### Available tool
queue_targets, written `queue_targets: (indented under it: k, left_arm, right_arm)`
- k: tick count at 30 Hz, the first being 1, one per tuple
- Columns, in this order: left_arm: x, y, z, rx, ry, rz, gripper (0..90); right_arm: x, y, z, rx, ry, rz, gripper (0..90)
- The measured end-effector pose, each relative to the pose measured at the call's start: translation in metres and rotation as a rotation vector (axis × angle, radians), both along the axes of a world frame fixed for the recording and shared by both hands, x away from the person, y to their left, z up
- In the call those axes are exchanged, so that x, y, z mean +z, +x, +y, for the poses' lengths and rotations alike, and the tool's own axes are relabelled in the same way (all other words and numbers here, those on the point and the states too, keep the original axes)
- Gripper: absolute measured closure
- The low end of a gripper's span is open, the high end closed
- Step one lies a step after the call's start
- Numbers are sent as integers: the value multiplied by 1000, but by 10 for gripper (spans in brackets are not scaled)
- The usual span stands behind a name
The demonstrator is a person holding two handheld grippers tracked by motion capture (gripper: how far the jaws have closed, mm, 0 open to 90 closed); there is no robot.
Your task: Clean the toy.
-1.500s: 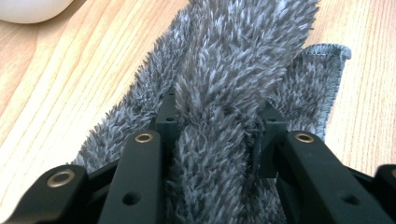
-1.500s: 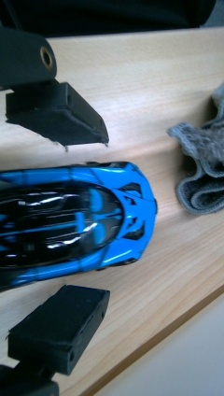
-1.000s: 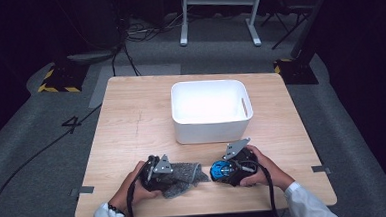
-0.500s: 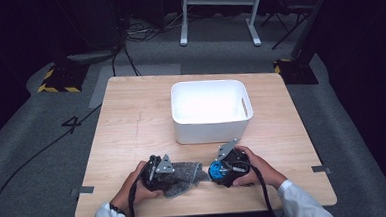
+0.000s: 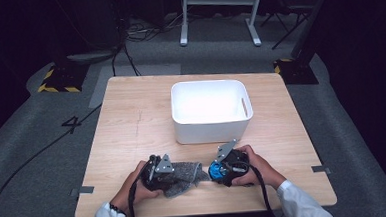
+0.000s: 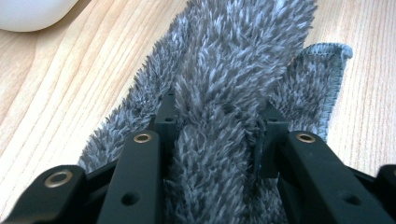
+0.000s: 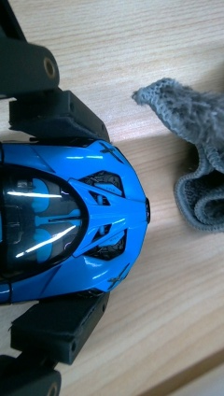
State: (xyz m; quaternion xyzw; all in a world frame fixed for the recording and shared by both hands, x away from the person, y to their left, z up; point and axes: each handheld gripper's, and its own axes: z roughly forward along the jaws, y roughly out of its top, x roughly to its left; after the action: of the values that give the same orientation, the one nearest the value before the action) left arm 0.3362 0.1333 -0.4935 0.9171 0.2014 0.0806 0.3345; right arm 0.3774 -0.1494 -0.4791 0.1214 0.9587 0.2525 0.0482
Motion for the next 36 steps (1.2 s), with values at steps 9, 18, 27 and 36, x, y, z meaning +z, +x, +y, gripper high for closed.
queue_targets:
  k: [9, 18, 27, 36]
  left_arm:
    - [0, 0, 0, 4, -1, 1, 630]
    - [0, 1, -1, 6, 1, -1, 628]
    - [1, 1, -8, 14, 18, 0, 590]
    - [11, 3, -24, 45, -9, -45, 214]
  right_arm:
    - [23, -5, -19, -23, 159, -37, 250]
    - [43, -13, -40, -27, 286, -81, 253]
    - [50, -19, -58, -27, 334, -115, 255]
    - [55, -20, -66, -31, 375, -137, 255]
